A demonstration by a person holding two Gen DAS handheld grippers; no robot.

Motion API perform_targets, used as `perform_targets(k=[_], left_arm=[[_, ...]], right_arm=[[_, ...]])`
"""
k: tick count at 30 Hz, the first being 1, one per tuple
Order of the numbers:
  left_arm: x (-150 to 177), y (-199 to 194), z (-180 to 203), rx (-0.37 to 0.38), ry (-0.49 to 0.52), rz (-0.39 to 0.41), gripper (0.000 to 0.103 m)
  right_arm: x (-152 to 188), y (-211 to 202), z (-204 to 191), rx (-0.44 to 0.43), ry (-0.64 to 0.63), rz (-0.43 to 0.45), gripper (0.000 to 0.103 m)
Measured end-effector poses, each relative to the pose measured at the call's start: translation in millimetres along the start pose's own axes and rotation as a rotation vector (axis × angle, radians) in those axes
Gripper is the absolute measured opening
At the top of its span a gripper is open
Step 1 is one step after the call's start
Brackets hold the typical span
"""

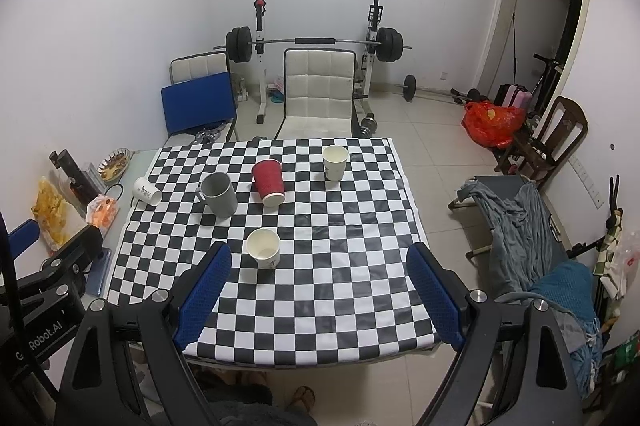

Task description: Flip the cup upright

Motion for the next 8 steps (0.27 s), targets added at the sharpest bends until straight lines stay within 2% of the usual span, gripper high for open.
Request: perform_targets(k=[8], left_arm=[[-0.3, -5.8, -5.7, 0.002, -0.020, 0.006, 0.095]], right_arm=[[-0.9, -1.6, -7.5, -0.005, -0.007, -0.006, 0.091]])
Point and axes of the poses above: each gripper's, at about its wrist camera, not at the fingertips, and y roughly the way its jaws point, z to its right, x to its underside, the point moved 5 cm from there along y, roughly the way its jaws point, and after that the axes turned 3 degrees about -z, right-handed, at the moved point
